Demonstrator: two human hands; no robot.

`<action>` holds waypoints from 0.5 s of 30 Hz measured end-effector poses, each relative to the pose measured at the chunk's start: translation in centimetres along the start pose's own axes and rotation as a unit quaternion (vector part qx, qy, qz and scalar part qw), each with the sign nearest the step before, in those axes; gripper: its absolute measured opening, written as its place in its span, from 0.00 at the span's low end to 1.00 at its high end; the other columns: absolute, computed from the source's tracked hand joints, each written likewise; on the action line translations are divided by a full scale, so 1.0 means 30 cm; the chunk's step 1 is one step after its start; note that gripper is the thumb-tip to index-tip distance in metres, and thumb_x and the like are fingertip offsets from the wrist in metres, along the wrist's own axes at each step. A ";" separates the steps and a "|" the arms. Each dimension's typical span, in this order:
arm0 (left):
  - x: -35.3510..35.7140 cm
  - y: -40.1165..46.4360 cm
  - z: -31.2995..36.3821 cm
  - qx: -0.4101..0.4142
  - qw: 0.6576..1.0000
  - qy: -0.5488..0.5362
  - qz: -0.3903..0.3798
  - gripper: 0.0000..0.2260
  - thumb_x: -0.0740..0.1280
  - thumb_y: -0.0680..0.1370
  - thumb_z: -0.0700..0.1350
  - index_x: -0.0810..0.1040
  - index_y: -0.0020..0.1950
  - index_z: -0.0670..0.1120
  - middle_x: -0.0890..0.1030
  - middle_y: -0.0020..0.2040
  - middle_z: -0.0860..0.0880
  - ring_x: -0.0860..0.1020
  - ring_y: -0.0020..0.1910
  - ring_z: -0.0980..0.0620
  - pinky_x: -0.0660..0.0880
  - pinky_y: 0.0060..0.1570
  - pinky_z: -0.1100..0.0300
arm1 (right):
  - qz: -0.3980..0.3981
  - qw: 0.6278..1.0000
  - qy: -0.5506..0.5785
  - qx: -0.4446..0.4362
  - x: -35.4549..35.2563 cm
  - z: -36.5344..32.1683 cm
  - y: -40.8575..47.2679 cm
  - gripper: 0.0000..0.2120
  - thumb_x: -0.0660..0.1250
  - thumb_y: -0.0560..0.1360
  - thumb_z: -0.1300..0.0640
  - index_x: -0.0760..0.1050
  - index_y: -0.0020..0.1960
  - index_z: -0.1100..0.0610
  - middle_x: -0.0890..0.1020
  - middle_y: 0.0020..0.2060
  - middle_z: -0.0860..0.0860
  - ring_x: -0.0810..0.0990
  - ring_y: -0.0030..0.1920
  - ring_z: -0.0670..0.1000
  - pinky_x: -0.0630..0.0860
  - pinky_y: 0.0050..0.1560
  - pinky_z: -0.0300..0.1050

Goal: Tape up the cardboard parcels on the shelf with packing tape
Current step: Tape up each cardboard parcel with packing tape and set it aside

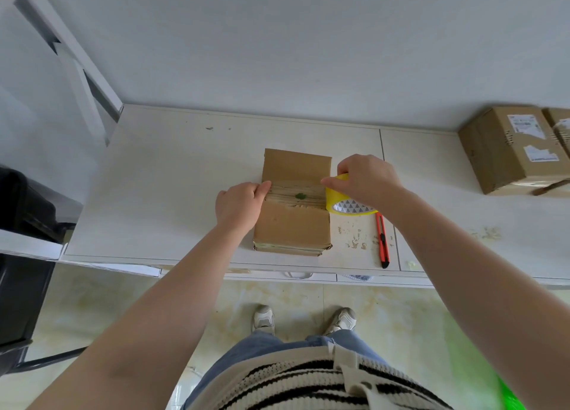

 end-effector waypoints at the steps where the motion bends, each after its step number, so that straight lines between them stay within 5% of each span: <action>1: -0.002 0.000 -0.003 -0.004 1.000 -0.003 -0.002 0.25 0.51 0.85 0.57 0.62 0.30 0.47 0.66 0.27 0.51 0.66 0.28 0.51 0.67 0.52 0.51 | 0.000 1.000 0.000 0.000 0.003 0.000 0.002 0.20 0.61 0.75 0.33 0.72 0.37 0.49 0.75 0.34 0.46 0.73 0.36 0.47 0.62 0.32 0.40; 5: 0.019 -0.031 -0.027 -0.059 0.997 -0.049 -0.021 0.26 0.47 0.83 0.61 0.64 0.34 0.46 0.70 0.30 0.50 0.70 0.30 0.50 0.67 0.44 0.53 | 0.003 1.000 0.004 0.010 0.009 0.012 0.002 0.21 0.61 0.76 0.33 0.75 0.41 0.50 0.76 0.34 0.46 0.73 0.35 0.46 0.63 0.32 0.40; 8: 0.038 -0.044 -0.046 -0.118 0.988 -0.091 -0.023 0.26 0.48 0.81 0.66 0.71 0.51 0.46 0.78 0.45 0.48 0.78 0.42 0.47 0.72 0.44 0.52 | -0.004 1.000 0.005 0.010 0.008 0.009 0.001 0.20 0.61 0.76 0.34 0.74 0.41 0.50 0.76 0.35 0.46 0.73 0.36 0.47 0.64 0.33 0.41; 11: 0.060 -0.020 -0.003 -0.113 0.975 -0.189 -0.037 0.30 0.51 0.81 0.66 0.69 0.69 0.44 0.77 0.60 0.46 0.78 0.57 0.44 0.75 0.56 0.48 | -0.001 1.000 0.005 0.005 0.007 0.009 -0.002 0.22 0.61 0.75 0.32 0.74 0.39 0.50 0.76 0.34 0.46 0.72 0.34 0.45 0.63 0.32 0.40; 15: 0.087 -0.030 0.028 -0.115 0.956 -0.262 -0.061 0.25 0.52 0.83 0.60 0.72 0.70 0.44 0.78 0.60 0.48 0.76 0.60 0.45 0.69 0.54 0.56 | -0.019 0.998 0.048 -0.019 -0.013 0.032 -0.012 0.23 0.59 0.74 0.30 0.74 0.36 0.49 0.77 0.34 0.47 0.74 0.35 0.46 0.63 0.33 0.41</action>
Point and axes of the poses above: each hand's wrist, its own y-axis towards the middle knuckle, its own x-axis out of the palm, z = x × y, the point moved 7 cm from there along y, towards the middle knuckle
